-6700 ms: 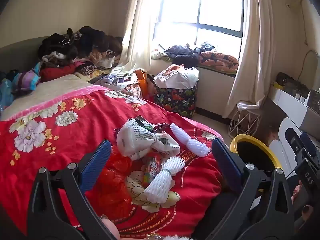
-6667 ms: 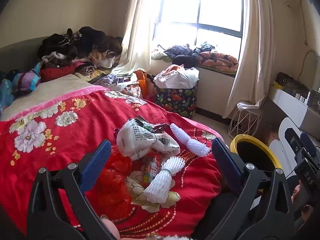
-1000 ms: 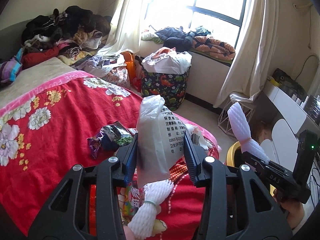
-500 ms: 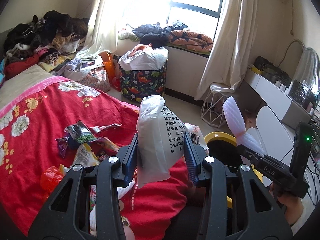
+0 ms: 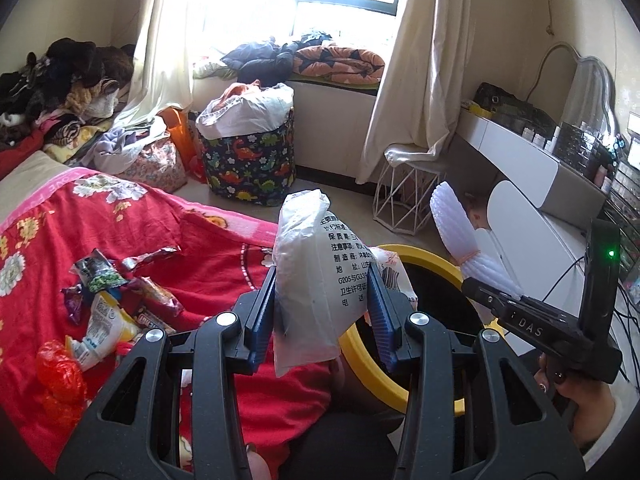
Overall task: Collect trash
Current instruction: 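Carry both items over the yellow bin and open both tools to drop them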
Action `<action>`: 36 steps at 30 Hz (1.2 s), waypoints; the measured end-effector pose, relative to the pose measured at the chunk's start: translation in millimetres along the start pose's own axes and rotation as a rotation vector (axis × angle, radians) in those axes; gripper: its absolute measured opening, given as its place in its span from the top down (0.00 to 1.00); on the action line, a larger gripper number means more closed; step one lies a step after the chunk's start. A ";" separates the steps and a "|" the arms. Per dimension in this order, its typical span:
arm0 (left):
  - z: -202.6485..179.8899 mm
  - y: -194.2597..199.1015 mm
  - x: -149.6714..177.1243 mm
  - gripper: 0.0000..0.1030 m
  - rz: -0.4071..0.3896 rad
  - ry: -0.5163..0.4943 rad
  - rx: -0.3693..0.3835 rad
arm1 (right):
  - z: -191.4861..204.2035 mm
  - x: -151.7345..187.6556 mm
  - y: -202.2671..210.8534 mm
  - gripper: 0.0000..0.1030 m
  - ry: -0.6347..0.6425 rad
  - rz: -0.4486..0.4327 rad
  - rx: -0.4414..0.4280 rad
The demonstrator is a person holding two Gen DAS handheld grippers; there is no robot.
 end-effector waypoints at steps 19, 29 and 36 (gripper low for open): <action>-33.7 -37.3 11.4 0.38 0.097 -0.057 0.080 | -33.0 11.0 2.0 0.29 -0.089 0.007 0.072; -25.3 -29.0 11.3 0.11 0.055 -0.022 0.056 | -41.0 14.0 0.0 0.21 -0.118 -0.008 0.093; -18.2 -20.5 11.4 0.11 0.029 -0.023 0.034 | -28.2 11.4 1.3 0.19 -0.060 -0.034 0.089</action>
Point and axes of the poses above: each gripper's, at about its wrist camera, not at the fingertips, and y roughly against the way its jaws point, z to its left, x to its underside, the point moved 1 cm from there along -y, roughly the way its jaws point, and after that the axes turned 9 degrees about y, right-handed, at the moved point
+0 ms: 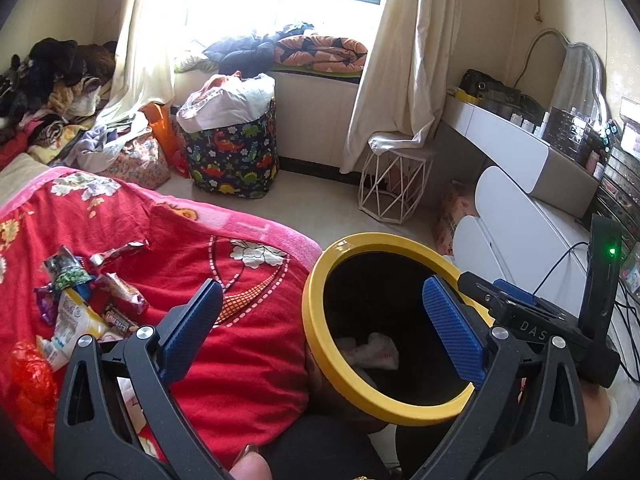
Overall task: Collect trash
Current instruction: 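Carry both items over the yellow bin and open both tools to drop them, then move both tools back over the trash on the bed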
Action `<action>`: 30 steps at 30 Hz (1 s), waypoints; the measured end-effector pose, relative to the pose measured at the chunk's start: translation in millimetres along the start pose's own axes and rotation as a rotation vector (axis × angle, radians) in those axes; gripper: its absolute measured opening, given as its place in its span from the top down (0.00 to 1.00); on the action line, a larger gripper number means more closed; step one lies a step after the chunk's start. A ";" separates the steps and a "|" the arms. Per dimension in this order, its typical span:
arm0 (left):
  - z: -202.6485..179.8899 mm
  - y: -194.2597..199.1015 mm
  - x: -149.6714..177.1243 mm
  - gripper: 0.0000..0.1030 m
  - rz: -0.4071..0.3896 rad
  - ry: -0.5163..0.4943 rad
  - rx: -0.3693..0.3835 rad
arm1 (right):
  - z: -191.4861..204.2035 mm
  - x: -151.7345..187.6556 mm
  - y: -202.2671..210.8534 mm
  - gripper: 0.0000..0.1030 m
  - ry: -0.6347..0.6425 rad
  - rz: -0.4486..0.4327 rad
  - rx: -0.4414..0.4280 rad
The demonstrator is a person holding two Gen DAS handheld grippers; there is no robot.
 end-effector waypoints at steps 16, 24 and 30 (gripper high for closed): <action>39.1 35.1 -7.3 0.11 -0.099 0.031 -0.083 | 53.0 1.0 14.4 0.16 0.115 -0.068 -0.074; 61.3 53.3 -13.6 0.11 -0.148 0.057 -0.125 | 88.9 5.5 21.1 0.13 0.186 -0.082 -0.126; 81.1 68.3 -15.1 0.11 -0.184 0.089 -0.155 | 113.8 8.5 24.9 0.11 0.231 -0.084 -0.155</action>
Point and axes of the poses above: each gripper's, at about its wrist camera, not at the fingertips, and y roughly against the way its jaws point, z to its left, x to its underside, the point moved 1 cm from there along -y, roughly the way its jaws point, and after that the axes turned 9 degrees about y, right-handed, at the moved point
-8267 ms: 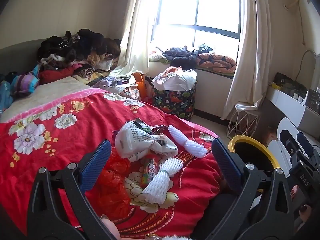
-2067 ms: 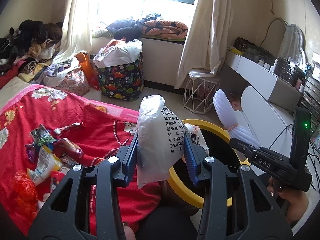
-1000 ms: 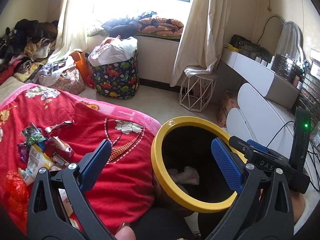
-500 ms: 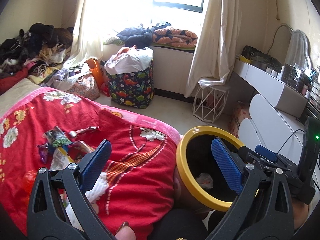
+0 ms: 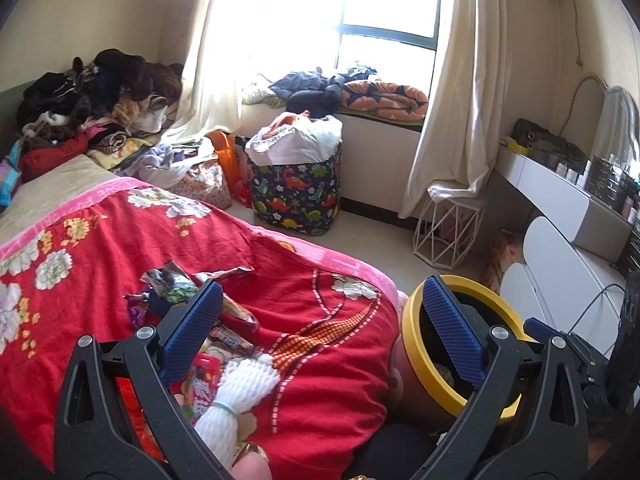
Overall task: Collect trash
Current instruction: 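Move both tools back over the trash on the bed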
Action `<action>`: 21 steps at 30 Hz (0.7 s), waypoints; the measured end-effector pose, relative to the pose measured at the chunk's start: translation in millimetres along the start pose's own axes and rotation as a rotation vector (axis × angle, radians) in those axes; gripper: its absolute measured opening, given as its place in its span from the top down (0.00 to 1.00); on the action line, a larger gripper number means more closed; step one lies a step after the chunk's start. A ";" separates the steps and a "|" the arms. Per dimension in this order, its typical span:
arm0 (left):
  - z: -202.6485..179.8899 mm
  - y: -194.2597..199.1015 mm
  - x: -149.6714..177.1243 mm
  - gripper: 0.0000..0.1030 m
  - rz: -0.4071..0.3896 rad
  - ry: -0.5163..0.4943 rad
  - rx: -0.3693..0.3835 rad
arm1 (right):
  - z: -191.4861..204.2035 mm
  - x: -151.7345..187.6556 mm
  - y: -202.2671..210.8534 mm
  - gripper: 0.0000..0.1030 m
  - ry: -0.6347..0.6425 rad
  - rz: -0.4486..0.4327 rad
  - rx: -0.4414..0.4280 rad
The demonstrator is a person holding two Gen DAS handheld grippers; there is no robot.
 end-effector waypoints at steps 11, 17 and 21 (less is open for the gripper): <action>34.3 15.1 -6.8 0.11 -0.040 0.036 -0.052 | 35.7 -7.5 -3.4 0.09 0.064 0.010 -0.045; 50.8 20.0 -7.4 0.11 -0.051 0.053 -0.081 | 56.6 -13.2 -7.3 0.09 0.103 0.014 -0.075; 60.1 24.2 -9.3 0.11 -0.060 0.068 -0.092 | 71.7 -15.9 -11.2 0.08 0.128 0.017 -0.098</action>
Point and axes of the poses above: each gripper's, at about its wrist camera, not at the fingertips, and y roughly against the way its jaws point, z to its left, x to its underside, the point moved 1 cm from there along -y, roughly the way its jaws point, and after that the axes turned 9 degrees about y, right-handed, at the moved point
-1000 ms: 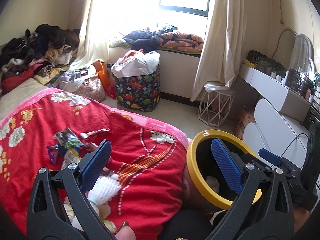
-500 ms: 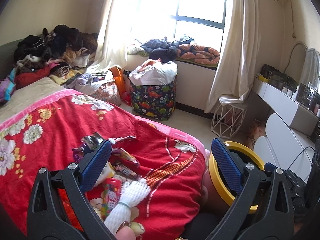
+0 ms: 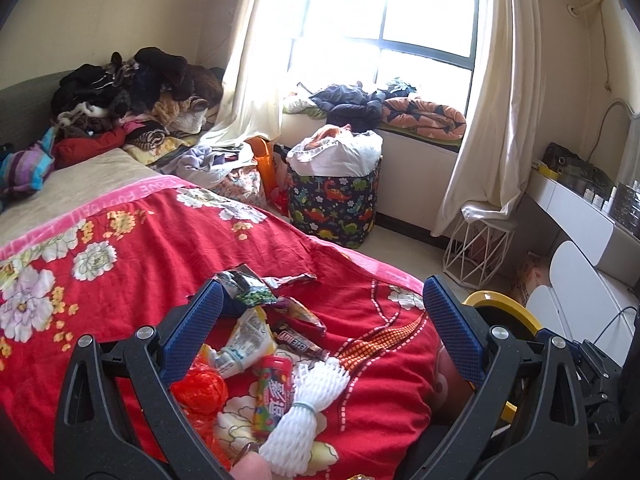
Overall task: Collect trash
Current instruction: 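Move both tools back over the trash on the bed, then grasp the second white foam net with the right tool while the left tool grasps the red plastic bag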
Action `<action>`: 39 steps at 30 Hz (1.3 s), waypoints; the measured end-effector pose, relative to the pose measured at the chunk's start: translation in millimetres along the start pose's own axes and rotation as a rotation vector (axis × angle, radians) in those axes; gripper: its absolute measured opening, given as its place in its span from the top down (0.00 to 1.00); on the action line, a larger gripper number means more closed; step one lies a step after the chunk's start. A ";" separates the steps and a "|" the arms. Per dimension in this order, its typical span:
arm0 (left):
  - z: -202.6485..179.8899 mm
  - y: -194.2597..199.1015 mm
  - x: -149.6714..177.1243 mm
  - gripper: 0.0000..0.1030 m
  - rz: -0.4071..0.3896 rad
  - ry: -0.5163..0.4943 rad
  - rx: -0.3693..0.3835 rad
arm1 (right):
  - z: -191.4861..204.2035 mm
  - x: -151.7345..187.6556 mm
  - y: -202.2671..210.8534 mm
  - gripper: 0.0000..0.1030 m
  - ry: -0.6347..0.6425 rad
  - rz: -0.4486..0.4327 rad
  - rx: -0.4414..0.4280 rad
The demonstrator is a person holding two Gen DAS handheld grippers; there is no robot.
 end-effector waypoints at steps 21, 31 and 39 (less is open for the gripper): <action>70.3 10.2 -3.5 0.11 -0.015 0.089 -0.137 | 52.4 -15.5 -50.6 0.08 0.081 0.084 -0.081; 102.2 11.2 11.5 0.11 0.022 0.121 -0.191 | 69.4 -10.0 -87.5 0.08 0.081 0.162 -0.115; 126.9 10.0 22.2 0.11 0.058 0.159 -0.209 | 84.8 2.1 -116.2 0.08 0.067 0.249 -0.157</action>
Point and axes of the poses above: each gripper's, at about its wrist camera, not at the fingertips, and y roughly against the way its jaws point, z to its left, x to its underside, the point moved 1 cm from there along -y, roughly the way its jaws point, and after that the axes turned 9 degrees about y, right-handed, at the moved point
